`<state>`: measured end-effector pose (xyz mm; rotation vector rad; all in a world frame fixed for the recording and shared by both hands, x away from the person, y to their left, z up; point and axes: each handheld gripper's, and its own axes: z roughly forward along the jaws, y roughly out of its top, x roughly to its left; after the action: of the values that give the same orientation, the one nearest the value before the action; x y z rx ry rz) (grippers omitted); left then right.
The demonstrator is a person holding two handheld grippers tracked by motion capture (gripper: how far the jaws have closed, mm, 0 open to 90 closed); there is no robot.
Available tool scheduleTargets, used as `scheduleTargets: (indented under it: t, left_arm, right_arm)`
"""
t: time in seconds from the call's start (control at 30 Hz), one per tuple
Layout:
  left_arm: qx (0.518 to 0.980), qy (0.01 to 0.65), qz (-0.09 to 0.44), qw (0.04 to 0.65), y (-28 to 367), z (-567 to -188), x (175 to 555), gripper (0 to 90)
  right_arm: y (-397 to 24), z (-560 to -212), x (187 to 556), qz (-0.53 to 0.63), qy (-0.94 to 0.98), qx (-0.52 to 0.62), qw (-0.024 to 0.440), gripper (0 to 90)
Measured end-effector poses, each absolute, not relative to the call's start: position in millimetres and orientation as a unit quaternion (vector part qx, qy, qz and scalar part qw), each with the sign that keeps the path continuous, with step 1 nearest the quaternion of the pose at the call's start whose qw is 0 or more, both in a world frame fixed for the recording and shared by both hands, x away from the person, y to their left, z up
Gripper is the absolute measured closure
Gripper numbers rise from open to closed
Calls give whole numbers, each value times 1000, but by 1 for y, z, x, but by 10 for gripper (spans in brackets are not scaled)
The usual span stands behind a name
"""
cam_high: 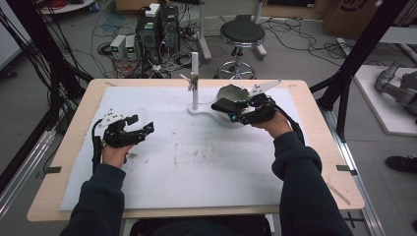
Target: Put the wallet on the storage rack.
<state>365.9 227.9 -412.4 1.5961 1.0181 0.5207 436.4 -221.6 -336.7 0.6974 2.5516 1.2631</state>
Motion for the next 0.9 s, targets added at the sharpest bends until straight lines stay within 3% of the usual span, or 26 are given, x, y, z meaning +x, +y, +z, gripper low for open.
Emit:
scheduleTargets:
  t: [0.37,0.63,0.9]
  left_arm:
    - [673,427,213,566,228,-411,365,214]
    - [673,419,216,570,228,-410,365,193]
    - [677,410,222,569,224,-407,365,196]
  right_arm:
    - [-263,-326,410,455,831,272,171,270]
    - [-321,-356,363,442,800,332,235,217]
    - [-355,-386,340,462,766,373,246,214]
